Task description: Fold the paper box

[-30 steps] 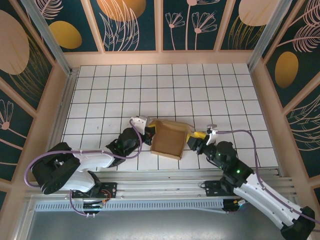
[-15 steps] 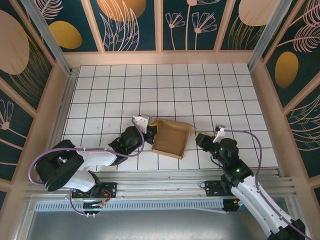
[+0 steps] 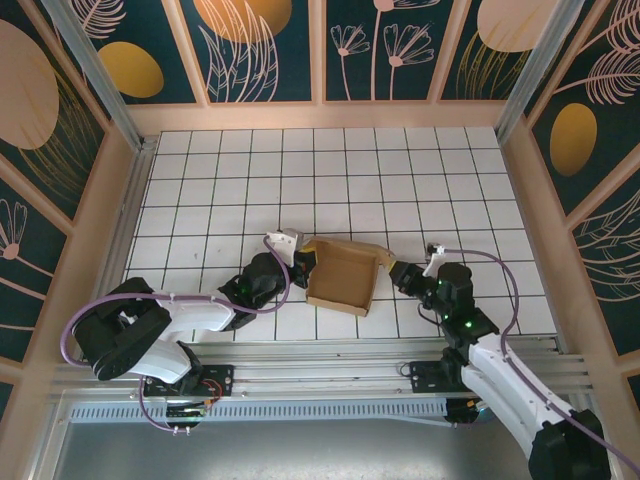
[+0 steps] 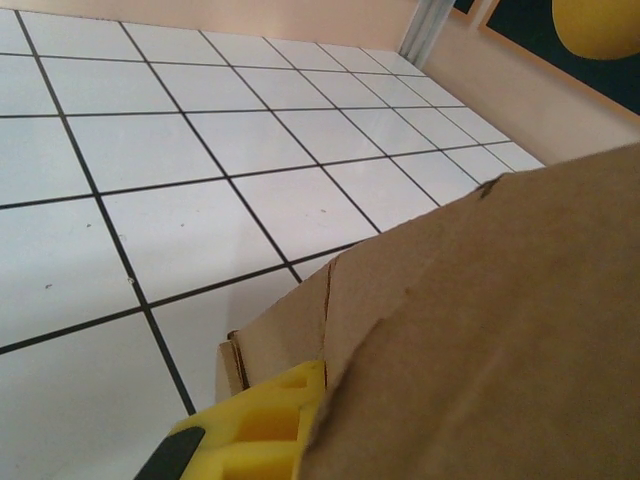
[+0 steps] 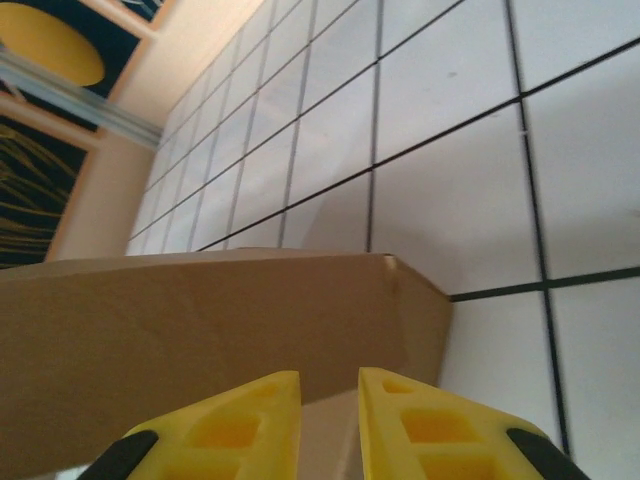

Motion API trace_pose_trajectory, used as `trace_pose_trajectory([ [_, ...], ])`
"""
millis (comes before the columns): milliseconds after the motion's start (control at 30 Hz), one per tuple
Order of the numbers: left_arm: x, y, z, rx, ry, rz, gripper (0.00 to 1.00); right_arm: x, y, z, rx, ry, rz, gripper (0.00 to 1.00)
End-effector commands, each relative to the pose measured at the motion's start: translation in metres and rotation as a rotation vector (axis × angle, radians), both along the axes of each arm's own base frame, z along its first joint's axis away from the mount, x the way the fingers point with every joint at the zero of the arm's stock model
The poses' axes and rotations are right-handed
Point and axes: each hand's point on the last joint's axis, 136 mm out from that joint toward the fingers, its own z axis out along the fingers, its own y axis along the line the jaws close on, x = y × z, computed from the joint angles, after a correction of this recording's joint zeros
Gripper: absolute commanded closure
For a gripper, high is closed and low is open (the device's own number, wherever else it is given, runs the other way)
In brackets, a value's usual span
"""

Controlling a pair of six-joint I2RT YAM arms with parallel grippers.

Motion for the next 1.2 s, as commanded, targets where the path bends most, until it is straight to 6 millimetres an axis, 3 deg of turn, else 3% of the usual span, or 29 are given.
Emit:
trace_pose_trajectory([
  [0,-0.016,-0.002,-0.033,0.066,0.102,-0.046,1.0,0.001,0.016,0.028,0.08,-0.082,0.082,0.79],
  [400,-0.017,-0.008,-0.034,0.068,0.104,-0.06,1.0,-0.009,0.034,0.032,0.164,-0.089,0.158,0.81],
  [600,-0.017,-0.011,-0.034,0.068,0.101,-0.063,1.0,-0.01,0.039,0.024,0.185,-0.05,0.157,0.81],
  [800,-0.019,-0.008,-0.036,0.072,0.103,-0.059,1.0,-0.008,0.022,-0.004,0.082,0.026,0.062,0.79],
  [1167,-0.029,0.002,-0.054,0.093,0.155,-0.057,1.0,-0.021,0.006,-0.011,0.052,0.01,0.021,0.78],
])
